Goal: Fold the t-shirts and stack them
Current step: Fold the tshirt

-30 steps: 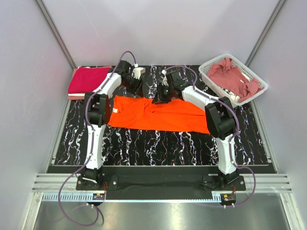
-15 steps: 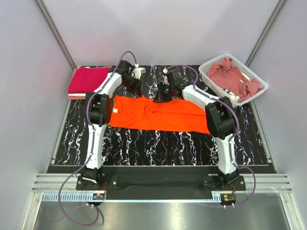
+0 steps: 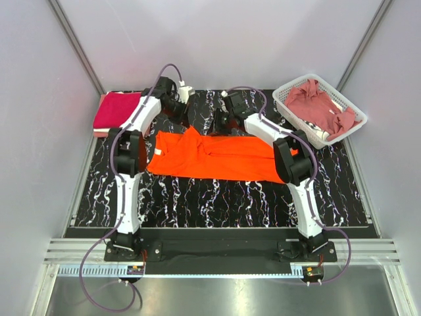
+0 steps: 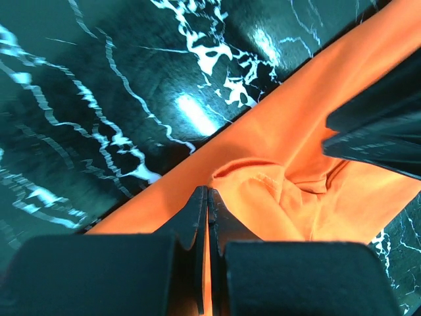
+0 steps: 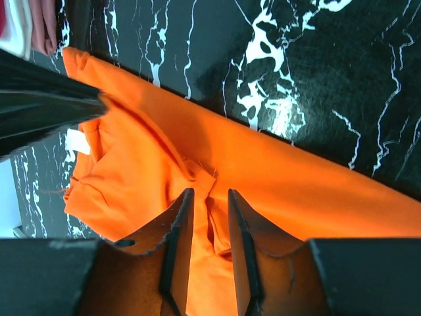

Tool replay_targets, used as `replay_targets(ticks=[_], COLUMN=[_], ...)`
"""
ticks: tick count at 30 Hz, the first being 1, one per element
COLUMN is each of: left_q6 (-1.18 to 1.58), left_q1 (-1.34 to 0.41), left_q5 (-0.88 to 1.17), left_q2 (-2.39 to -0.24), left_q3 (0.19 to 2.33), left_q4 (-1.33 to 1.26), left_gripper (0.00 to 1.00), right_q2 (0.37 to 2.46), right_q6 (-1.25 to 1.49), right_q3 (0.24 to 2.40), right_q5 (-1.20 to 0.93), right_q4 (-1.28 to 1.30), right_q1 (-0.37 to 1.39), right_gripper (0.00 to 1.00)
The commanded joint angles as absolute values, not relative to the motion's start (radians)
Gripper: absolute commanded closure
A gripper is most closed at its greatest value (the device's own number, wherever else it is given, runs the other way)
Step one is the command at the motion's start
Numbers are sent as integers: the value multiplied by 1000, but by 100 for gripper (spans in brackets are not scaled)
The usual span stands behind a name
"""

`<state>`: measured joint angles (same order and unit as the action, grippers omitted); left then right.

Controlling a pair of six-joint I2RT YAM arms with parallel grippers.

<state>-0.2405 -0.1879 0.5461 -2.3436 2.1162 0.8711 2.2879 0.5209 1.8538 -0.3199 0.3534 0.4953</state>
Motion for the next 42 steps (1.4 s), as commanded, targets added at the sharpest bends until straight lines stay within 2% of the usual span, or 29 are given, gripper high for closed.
replay_targets(ticks=[1, 14, 21, 42], left_q6=[-247, -253, -256, -245], left_q1=[-170, -149, -143, -135], left_q5=[523, 491, 491, 509], left_q2=[-2258, -2210, -2195, -2203], left_q3=[2106, 2016, 1999, 2006], left_q4=[851, 853, 853, 851], left_gripper=[100, 100, 100, 100], right_q2=[2315, 2414, 2433, 2445], right_q6=[512, 440, 426, 420], right_q3=[1922, 1991, 1999, 1994], right_q5=[-314, -383, -351, -319], right_q4=[351, 354, 365, 385], right_q1=[505, 544, 568, 574], right_gripper=[65, 63, 63, 70])
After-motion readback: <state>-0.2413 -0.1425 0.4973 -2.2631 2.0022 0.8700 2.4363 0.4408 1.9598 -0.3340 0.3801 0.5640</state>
